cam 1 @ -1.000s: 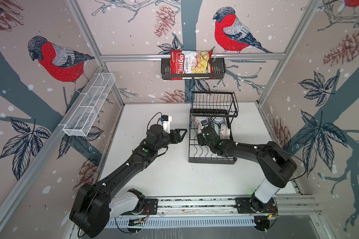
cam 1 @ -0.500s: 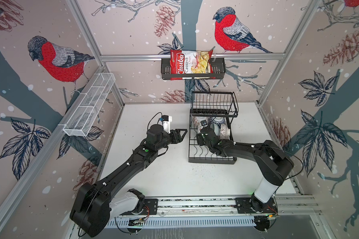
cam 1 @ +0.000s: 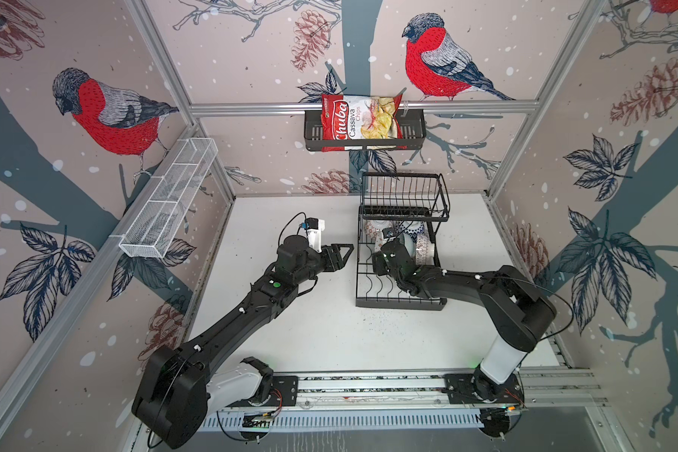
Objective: Load bowls into a dish rack
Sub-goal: Place the bowl in the dish rack.
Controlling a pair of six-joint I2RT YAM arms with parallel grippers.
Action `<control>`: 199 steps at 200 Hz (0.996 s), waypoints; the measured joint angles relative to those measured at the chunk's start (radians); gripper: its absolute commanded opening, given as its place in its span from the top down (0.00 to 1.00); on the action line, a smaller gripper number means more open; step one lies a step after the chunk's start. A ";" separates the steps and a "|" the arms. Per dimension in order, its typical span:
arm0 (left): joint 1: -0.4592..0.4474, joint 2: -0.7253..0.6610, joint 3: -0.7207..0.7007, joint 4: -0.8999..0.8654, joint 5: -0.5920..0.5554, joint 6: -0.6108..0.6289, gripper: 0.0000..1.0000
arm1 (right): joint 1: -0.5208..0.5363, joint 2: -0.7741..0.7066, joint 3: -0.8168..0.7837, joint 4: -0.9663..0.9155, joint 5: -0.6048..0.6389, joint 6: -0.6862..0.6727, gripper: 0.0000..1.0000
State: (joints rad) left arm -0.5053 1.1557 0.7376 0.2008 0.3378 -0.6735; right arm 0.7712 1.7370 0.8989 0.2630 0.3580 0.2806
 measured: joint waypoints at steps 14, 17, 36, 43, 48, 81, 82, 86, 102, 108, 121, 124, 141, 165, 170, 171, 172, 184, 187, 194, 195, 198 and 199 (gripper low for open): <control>0.000 0.000 -0.004 0.003 0.000 0.000 0.36 | 0.000 0.000 0.000 0.000 0.000 0.003 0.37; 0.000 0.000 -0.005 0.003 0.000 0.000 0.36 | 0.000 0.000 0.000 0.000 0.000 0.003 0.37; 0.000 0.000 -0.009 0.004 0.000 -0.003 0.36 | 0.000 0.001 0.000 0.001 0.000 0.004 0.36; 0.000 0.000 -0.010 0.004 0.000 -0.003 0.36 | 0.000 0.002 0.000 0.002 0.001 0.005 0.35; 0.000 0.000 -0.010 0.004 0.000 -0.003 0.36 | 0.000 0.003 0.000 0.003 0.001 0.006 0.35; 0.000 0.000 -0.010 0.004 0.000 -0.003 0.36 | 0.003 0.003 -0.002 0.011 0.003 0.007 0.29; 0.000 0.000 -0.010 0.004 0.000 -0.003 0.36 | 0.004 0.003 -0.003 0.011 0.003 0.007 0.29; 0.000 0.000 -0.010 0.004 0.000 -0.003 0.36 | 0.004 0.003 -0.003 0.013 0.004 0.007 0.28; 0.000 0.000 -0.010 0.004 0.000 -0.002 0.36 | 0.006 0.003 -0.006 0.017 0.004 0.007 0.27; 0.000 0.000 -0.010 0.004 0.000 -0.002 0.36 | 0.006 0.003 -0.006 0.018 0.004 0.007 0.27; 0.000 -0.003 -0.010 0.004 -0.001 -0.002 0.36 | 0.007 0.003 -0.008 0.019 0.005 0.007 0.26; 0.000 -0.003 -0.010 0.004 -0.001 -0.001 0.36 | 0.008 0.003 -0.009 0.019 0.005 0.007 0.25; 0.000 -0.005 -0.010 0.004 -0.001 0.001 0.36 | 0.009 0.005 -0.009 0.011 0.005 0.010 0.24; 0.000 -0.007 -0.010 0.003 -0.001 0.002 0.36 | 0.014 0.005 -0.009 -0.011 0.007 0.013 0.21; 0.000 -0.008 -0.010 0.003 -0.001 0.002 0.36 | 0.015 0.005 -0.010 -0.014 0.007 0.013 0.20; 0.000 -0.008 -0.010 0.003 -0.001 0.002 0.36 | 0.015 0.005 -0.010 -0.014 0.007 0.013 0.20; 0.000 -0.008 -0.010 0.003 -0.002 0.002 0.36 | 0.015 0.005 -0.010 -0.014 0.007 0.013 0.20; 0.000 -0.010 -0.010 0.003 -0.002 0.002 0.36 | 0.016 0.005 -0.010 -0.019 0.007 0.013 0.20; 0.000 -0.010 -0.010 0.003 -0.002 0.002 0.36 | 0.016 0.005 -0.010 -0.019 0.007 0.013 0.20; 0.000 -0.010 -0.010 0.003 -0.002 0.002 0.36 | 0.018 0.005 -0.009 -0.022 0.007 0.013 0.19; 0.000 -0.010 -0.010 0.003 -0.002 0.002 0.36 | 0.018 0.005 -0.009 -0.023 0.007 0.013 0.19; 0.000 -0.010 -0.010 0.003 -0.002 0.002 0.36 | 0.018 0.005 -0.009 -0.024 0.007 0.013 0.19; 0.000 -0.010 -0.010 0.003 -0.002 0.002 0.36 | 0.019 0.005 -0.009 -0.025 0.007 0.013 0.18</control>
State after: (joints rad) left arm -0.5053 1.1454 0.7280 0.2039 0.3355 -0.6716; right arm 0.7898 1.7416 0.8898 0.2379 0.3653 0.2939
